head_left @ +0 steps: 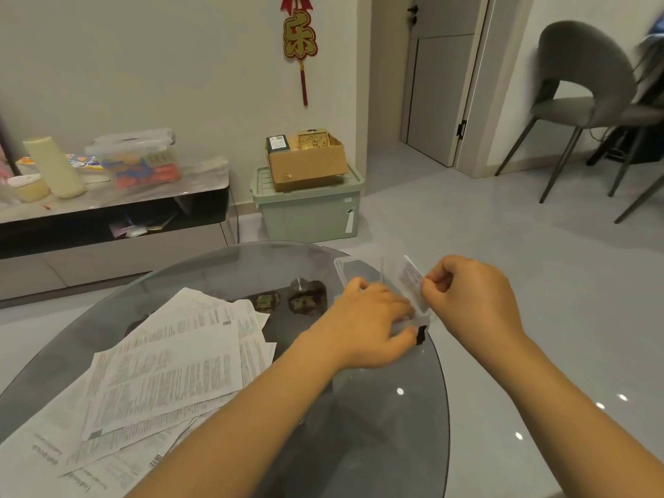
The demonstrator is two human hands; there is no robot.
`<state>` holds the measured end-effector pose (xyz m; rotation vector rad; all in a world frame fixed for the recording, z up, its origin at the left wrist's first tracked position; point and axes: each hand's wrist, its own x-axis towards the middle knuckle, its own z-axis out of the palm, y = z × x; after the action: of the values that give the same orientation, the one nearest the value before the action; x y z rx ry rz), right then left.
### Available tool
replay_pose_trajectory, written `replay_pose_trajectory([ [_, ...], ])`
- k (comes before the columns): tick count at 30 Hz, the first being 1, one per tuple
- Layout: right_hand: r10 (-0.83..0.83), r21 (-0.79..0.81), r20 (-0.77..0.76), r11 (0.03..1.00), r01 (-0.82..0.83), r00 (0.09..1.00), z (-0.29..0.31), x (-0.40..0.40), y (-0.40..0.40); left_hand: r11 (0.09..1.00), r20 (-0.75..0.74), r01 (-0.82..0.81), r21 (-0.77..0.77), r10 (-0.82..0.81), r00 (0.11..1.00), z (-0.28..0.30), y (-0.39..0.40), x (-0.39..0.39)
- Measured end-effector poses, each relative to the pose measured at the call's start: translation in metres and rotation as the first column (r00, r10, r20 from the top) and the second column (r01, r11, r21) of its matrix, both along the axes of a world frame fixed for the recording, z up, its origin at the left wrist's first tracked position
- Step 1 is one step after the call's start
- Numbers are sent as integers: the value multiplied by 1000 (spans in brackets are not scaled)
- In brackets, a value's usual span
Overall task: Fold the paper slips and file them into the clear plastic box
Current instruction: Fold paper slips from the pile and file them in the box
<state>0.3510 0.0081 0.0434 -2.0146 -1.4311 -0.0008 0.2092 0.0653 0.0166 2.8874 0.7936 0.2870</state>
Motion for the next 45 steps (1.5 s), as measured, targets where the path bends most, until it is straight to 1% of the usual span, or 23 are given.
replay_pose_trajectory([
  [2, -2, -4, 20, 1000, 2, 1000, -2, 1, 2, 1000, -57, 11, 14, -10, 998, -3, 4, 4],
  [5, -7, -19, 44, 1000, 7, 999, -4, 3, 4, 998, -96, 17, 57, -12, 995, -11, 6, 8],
  [14, 21, -111, 168, 994, -3, 986, -9, -3, 11, 992, -53, -26, 121, 32, 998, -16, 6, 6],
  [18, 10, -155, 251, 987, 30, 968, -13, -6, 16, 990, -27, -45, 137, 50, 998, -18, 7, -1],
  [22, 17, -239, 340, 969, 69, 940, -13, -10, 22, 988, -16, -58, 140, 61, 998, -21, 6, -2],
  [26, 43, -356, 414, 927, 118, 909, -10, -13, 27, 990, 16, -66, 126, 65, 998, -24, 7, -1],
  [28, 70, -405, 367, 910, 92, 928, -8, -10, 29, 993, 39, -58, 107, 54, 998, -24, 7, -1],
  [30, 114, -430, 206, 903, -15, 972, -5, -5, 28, 996, 45, -47, 82, 43, 998, -23, 7, -2],
  [32, 135, -389, 35, 914, -111, 990, -3, 0, 24, 996, 27, -43, 78, 41, 999, -22, 8, -2],
  [33, 130, -354, -14, 927, -126, 991, -2, 2, 23, 996, 9, -42, 77, 41, 999, -22, 8, -2],
  [35, 106, -310, -60, 943, -119, 993, -3, 4, 21, 997, -29, -38, 71, 40, 999, -21, 9, 0],
  [40, 110, -308, -109, 941, -139, 988, -6, 5, 19, 997, -91, -5, 78, 12, 996, -19, 9, 6],
  [45, 119, -303, -132, 941, -155, 984, -7, 6, 19, 1000, -180, -10, 16, 13, 984, -11, 10, 9],
])
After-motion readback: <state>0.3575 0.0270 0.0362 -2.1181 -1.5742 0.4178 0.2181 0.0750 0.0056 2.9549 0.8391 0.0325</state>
